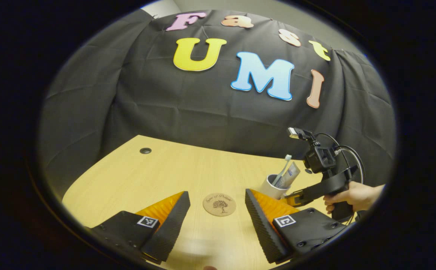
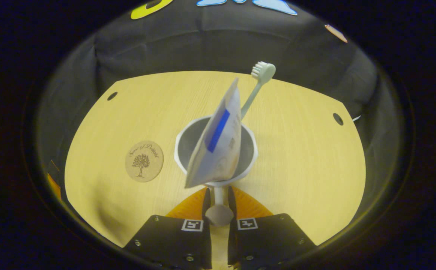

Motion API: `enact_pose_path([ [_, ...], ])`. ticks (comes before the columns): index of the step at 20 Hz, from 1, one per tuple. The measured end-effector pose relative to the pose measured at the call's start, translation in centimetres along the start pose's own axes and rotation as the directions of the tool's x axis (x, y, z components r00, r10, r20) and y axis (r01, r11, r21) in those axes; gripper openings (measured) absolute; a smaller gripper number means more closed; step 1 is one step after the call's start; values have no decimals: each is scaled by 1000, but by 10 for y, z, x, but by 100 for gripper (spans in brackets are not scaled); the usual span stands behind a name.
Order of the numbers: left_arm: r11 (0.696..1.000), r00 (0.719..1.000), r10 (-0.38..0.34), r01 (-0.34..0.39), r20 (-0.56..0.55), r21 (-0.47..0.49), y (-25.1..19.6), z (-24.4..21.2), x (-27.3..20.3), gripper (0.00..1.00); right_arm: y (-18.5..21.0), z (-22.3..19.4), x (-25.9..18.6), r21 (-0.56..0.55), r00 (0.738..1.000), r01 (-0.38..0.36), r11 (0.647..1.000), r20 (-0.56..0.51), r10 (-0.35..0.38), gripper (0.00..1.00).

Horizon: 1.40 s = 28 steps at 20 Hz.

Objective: Put the toothbrush and toothpaste on the desktop into the cup, then pick up the cup and place it on the coaster on the desktop.

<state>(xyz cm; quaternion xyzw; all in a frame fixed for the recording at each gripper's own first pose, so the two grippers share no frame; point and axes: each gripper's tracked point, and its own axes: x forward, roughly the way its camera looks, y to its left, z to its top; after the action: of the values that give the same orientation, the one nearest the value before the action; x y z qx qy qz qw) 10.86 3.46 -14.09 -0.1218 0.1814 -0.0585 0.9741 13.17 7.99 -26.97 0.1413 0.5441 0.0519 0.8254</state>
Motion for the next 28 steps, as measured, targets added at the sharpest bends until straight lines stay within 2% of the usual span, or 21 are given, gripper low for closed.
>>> enact_pose_path([
  [1,1000,1000,1,-1,-1,0,1,0,-1,93,1,0,-1,-6,1000,-1,1000,9,1,18],
  [2,1000,1000,2,-2,-1,1,2,-1,-1,96,2,0,-2,-10,1000,-3,1000,17,3,18],
  [3,1000,1000,3,-3,0,3,3,-1,-1,93,4,0,-3,-16,1000,-5,1000,25,5,18],
  [7,1000,1000,6,-6,2,7,7,0,-1,93,13,3,-6,-42,999,-16,999,45,18,18],
  [8,1000,1000,6,-6,1,7,9,0,-2,93,14,7,-10,-37,998,-22,999,53,24,12],
  [9,1000,1000,9,-9,2,6,10,0,-2,96,16,8,-14,-35,998,-30,999,55,31,14],
  [10,1000,1000,10,-10,2,4,11,-1,-4,93,18,12,-15,-31,997,-35,999,62,37,14],
  [12,1000,1000,15,-15,3,1,16,0,-6,96,28,13,-15,-31,996,-47,998,72,50,14],
  [13,1000,1000,19,-19,5,-2,19,0,-8,93,34,14,-15,-33,995,-54,998,77,56,14],
  [15,1000,1000,27,-27,9,-10,24,1,-11,93,44,18,-19,-46,994,-67,997,85,71,14],
  [22,998,998,61,-61,23,-19,47,6,-26,93,88,23,-17,-112,990,-110,988,76,119,14],
  [24,997,997,71,-71,25,-20,54,7,-29,96,89,21,-13,-125,989,-122,985,63,131,14],
  [26,997,997,77,-77,27,-23,58,6,-32,93,92,24,-10,-130,989,-135,982,51,142,14],
  [28,997,997,79,-78,24,-25,60,6,-32,96,93,31,-8,-132,988,-141,981,41,148,14],
])
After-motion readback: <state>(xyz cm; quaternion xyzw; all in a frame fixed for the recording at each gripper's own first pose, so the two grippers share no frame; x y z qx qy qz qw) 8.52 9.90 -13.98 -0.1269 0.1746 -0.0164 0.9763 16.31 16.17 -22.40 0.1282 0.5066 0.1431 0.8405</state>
